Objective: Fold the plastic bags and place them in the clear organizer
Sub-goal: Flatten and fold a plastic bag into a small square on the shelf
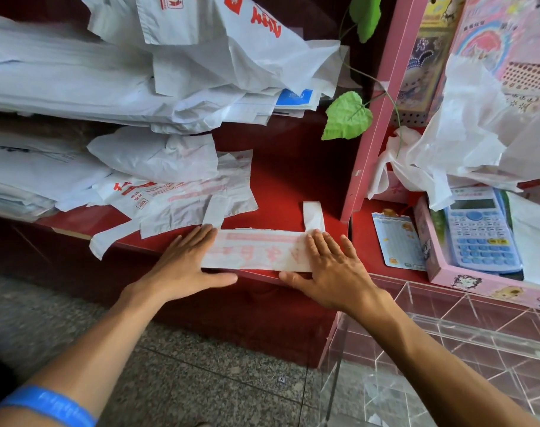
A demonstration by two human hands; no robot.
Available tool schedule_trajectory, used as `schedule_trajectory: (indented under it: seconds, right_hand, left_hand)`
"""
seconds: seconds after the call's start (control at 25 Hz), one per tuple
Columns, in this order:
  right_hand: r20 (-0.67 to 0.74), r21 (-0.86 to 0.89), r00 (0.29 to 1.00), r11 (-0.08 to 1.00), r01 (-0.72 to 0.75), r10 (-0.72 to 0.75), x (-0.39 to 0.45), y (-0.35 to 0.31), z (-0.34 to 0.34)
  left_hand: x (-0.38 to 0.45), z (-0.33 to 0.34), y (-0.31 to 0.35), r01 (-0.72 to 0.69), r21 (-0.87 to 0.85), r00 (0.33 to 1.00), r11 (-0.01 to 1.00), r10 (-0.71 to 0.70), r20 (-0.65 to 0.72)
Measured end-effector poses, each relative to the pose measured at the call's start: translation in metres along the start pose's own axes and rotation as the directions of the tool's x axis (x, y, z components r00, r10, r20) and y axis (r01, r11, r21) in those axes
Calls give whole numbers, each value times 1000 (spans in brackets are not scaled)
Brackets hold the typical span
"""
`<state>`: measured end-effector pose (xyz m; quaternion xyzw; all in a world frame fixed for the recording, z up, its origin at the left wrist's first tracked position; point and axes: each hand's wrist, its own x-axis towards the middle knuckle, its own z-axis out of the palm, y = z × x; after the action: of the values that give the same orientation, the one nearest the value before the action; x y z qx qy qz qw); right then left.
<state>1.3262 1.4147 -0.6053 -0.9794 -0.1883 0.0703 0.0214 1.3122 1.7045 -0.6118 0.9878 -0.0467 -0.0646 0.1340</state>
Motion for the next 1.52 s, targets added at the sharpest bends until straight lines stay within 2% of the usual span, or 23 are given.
schedule_trajectory:
  seconds: [0.04,0.12,0.2,0.24,0.32,0.44,0.56,0.68,0.76,0.84,0.96,1.08,1.16,1.32,1.44,1.52]
  right_hand:
    - [-12,-13,1000,1000,22,-22,-5,3,0]
    - [-63,-20,996,997,68,-69,-13,9,2]
    - [-196,7,973,993,122,-118,-20,11,8]
    - [-272,5,952,989,149,-142,-23,13,10]
    - [-358,21,918,982,189,-169,-26,16,13]
    - [-359,148,922,966,213,-148,-30,22,5]
    - [-375,190,915,954,230,-146,-27,28,0]
    - [-427,325,902,920,221,-66,-17,35,5]
    - [-450,396,893,891,223,-24,-11,36,5]
    - [-432,511,900,839,187,62,-6,35,1]
    - [-284,713,926,700,31,249,2,34,-6]
    - [-194,772,908,629,-92,371,9,33,-7]
    - [-191,770,895,627,-118,403,10,30,-7]
    - [-251,732,898,678,-68,361,11,29,-7]
    - [-174,699,957,714,-45,230,8,34,-11]
    - [-151,653,976,757,-20,157,5,37,-11]
  left_hand:
    - [-3,1,-7,-50,-22,998,998,49,-49]
    - [-10,4,-18,-123,-114,968,986,94,-231]
    - [-16,4,-23,-155,-183,925,971,77,-372]
    - [-19,3,-25,-156,-198,919,968,69,-388]
    - [-23,0,-27,-154,-218,924,964,62,-377]
    - [-24,-4,-29,-150,-317,931,936,25,-365]
    - [-24,-6,-31,-137,-435,927,890,-39,-373]
    - [-23,-9,-30,-86,-638,946,766,-138,-294]
    - [-22,-12,-26,-37,-711,951,703,-194,-241]
    - [-20,-13,-20,6,-711,937,703,-252,-241]
    - [-13,-12,-12,59,-749,885,660,-382,-267]
    - [-8,-9,-8,74,-789,861,610,-439,-258]
    - [-7,-7,-7,78,-792,860,606,-443,-254]
    - [-10,-10,-10,60,-773,899,631,-371,-233]
    - [-17,-15,-19,110,-654,951,749,-270,-150]
    - [-19,-15,-24,104,-577,954,810,-245,-172]
